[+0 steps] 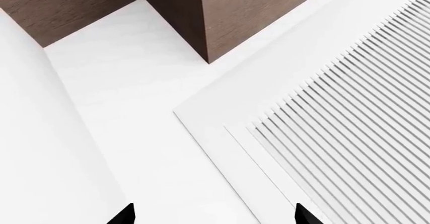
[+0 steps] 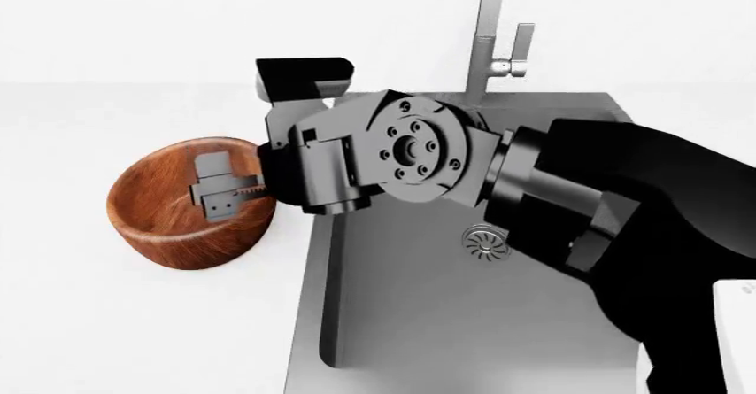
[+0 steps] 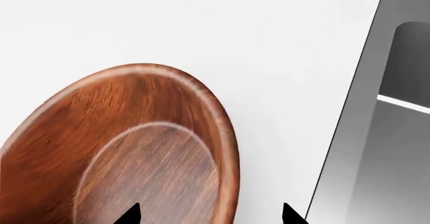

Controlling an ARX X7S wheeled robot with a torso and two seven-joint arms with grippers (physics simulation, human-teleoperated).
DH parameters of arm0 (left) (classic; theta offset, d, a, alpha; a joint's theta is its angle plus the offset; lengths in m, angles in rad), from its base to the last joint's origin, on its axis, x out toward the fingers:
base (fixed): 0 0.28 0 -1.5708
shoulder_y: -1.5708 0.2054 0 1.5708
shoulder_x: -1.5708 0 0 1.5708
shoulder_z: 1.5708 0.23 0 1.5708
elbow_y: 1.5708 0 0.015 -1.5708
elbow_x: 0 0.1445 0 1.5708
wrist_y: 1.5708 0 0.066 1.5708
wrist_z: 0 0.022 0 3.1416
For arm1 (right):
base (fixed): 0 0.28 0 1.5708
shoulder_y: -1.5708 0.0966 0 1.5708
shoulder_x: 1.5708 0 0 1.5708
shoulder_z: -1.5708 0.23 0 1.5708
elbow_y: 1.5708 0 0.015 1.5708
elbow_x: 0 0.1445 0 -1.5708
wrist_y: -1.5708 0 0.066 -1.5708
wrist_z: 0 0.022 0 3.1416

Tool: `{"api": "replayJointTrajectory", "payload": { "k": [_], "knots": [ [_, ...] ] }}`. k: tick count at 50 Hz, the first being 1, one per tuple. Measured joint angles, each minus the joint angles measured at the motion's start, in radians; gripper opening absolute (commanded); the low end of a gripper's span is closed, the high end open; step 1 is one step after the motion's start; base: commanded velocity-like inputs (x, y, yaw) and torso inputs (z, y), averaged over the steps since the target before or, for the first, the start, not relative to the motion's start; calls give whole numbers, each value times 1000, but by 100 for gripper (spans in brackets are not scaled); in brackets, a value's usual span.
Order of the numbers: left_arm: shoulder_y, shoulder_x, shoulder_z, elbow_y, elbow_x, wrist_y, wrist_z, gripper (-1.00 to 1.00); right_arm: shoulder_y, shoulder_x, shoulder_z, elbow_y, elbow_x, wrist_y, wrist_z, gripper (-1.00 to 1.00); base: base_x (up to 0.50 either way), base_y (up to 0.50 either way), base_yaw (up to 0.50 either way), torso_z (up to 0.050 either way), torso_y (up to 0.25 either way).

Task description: Move the fresh-baked cupcake off the tray onto the counter, and place the bowl used for mixing into the sink.

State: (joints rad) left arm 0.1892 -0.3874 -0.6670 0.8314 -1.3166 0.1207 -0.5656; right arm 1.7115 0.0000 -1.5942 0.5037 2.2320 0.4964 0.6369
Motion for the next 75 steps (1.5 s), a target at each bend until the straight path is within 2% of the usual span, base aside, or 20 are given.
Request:
{"api": "replayJointTrajectory", "payload": {
  "k": [35,36,55,75],
  "knots": [
    [-2,-1,4,-6,0,2,-1,100,-72,1,28,1,-96,-54,-29,100,0,0,0,0,0],
    [-2,-1,4,-6,0,2,-1,100,-73,0,30,0,-101,-54,-31,-100,0,0,0,0,0],
    [0,0,6,-5,1,4,-1,100,-59,0,25,-11,-137,-39,-15,-100,0,0,0,0,0],
    [2,-2,3,-2,-2,6,-6,100,55,0,-2,-3,-152,-39,43,-100,0,0,0,0,0]
  ]
}}
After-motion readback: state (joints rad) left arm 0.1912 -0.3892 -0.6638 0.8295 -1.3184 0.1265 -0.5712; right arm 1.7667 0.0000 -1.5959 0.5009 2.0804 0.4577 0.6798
